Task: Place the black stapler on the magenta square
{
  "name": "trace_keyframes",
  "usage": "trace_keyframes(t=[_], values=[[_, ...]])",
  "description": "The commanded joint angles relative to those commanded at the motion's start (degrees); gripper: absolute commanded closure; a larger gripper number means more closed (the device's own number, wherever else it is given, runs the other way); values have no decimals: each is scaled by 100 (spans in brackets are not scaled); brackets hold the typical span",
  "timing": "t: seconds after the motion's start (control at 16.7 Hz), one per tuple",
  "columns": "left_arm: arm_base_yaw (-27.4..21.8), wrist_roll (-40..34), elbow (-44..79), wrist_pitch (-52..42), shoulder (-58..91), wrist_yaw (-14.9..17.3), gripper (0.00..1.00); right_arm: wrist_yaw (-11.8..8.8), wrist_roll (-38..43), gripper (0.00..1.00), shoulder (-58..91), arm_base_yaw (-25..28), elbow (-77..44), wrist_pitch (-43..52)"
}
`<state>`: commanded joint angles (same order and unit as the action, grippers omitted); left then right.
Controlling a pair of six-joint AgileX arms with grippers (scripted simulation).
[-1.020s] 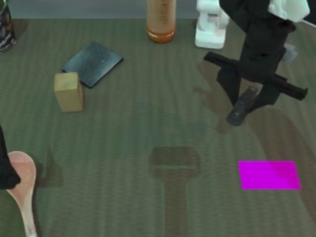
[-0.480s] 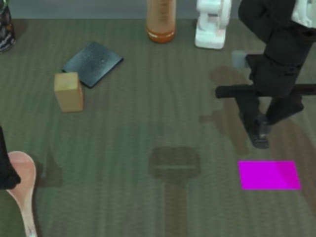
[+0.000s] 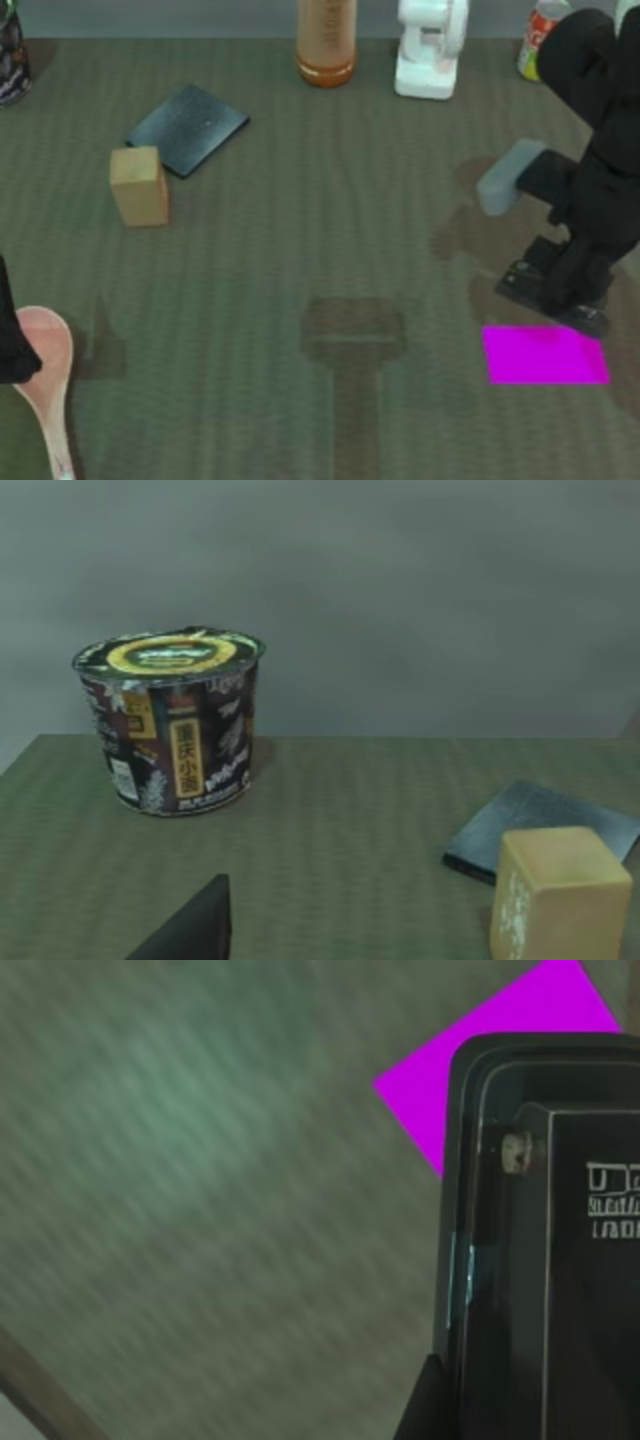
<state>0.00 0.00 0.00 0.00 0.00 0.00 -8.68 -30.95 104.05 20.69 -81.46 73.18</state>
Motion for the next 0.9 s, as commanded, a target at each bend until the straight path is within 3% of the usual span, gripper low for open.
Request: trace_keyframes(t=[0.24,0.48,0.66,0.9], values=[[0,0,0,0,0,0,0,121,-2124,100,-452,-128,598,-445],[0,0,0,0,0,0,0,289,-3579,100,-830,-233,1022,-914],[0,0,0,0,0,0,0,373,-4087,100,-995,-277,1187,-1133],[0,0,0,0,0,0,0,383,-4139,100,-1012,-282,1204,-1158]])
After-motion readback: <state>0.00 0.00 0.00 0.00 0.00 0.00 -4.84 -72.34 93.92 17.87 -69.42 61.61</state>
